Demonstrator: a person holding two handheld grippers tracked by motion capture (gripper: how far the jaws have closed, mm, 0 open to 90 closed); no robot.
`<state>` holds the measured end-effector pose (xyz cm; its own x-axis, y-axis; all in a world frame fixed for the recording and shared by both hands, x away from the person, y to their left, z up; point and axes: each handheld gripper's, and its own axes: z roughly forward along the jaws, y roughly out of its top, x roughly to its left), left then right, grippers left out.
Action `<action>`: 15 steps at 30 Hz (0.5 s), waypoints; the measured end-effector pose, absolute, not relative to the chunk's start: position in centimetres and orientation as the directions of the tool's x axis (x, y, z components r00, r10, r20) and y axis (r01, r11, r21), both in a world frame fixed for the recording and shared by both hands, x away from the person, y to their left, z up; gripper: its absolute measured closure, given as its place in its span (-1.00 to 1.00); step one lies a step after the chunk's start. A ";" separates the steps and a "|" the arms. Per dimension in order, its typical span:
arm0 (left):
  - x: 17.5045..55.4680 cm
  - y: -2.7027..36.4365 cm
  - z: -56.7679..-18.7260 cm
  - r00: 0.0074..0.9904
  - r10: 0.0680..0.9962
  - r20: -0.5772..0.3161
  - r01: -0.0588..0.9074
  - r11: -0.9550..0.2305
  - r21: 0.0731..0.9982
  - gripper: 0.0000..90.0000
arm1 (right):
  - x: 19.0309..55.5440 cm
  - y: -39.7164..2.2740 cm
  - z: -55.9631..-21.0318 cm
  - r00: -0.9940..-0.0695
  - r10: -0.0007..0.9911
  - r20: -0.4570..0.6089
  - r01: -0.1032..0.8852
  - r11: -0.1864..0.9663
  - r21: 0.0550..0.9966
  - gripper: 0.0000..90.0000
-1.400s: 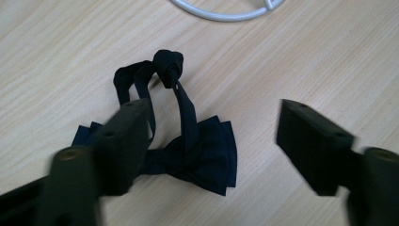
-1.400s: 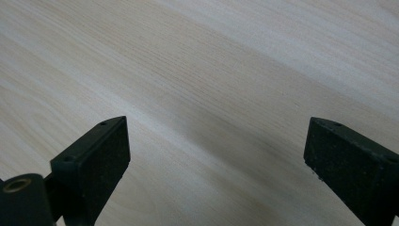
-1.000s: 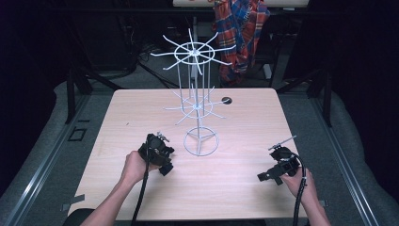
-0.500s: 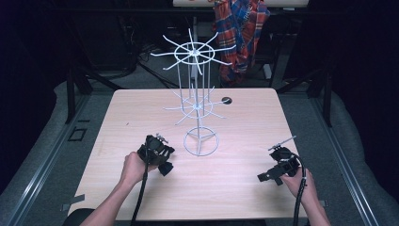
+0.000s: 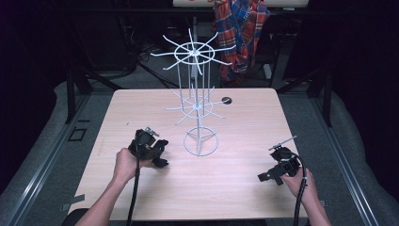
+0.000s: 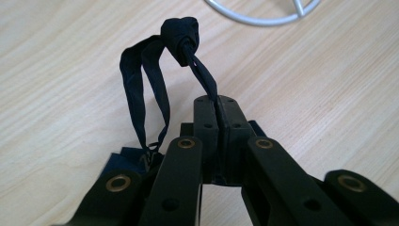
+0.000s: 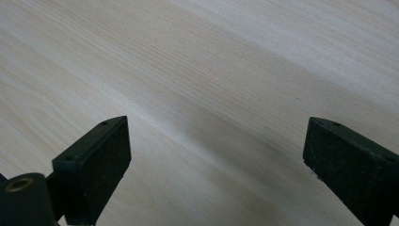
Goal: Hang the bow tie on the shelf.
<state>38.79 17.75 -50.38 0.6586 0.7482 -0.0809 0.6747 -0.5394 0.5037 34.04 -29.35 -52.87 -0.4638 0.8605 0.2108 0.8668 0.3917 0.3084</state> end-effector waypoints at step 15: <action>38.6 19.5 -48.6 0.645 0.743 -0.176 0.673 -0.445 0.591 0.96 | 34.1 -29.3 -52.8 -0.475 0.849 0.232 0.863 0.397 0.313 -0.83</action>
<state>38.65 19.47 -48.62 0.6453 0.7433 -0.1763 0.6734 -0.4445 0.5907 34.07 -29.32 -52.84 -0.4751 0.8488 0.2322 0.8627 0.3973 0.3129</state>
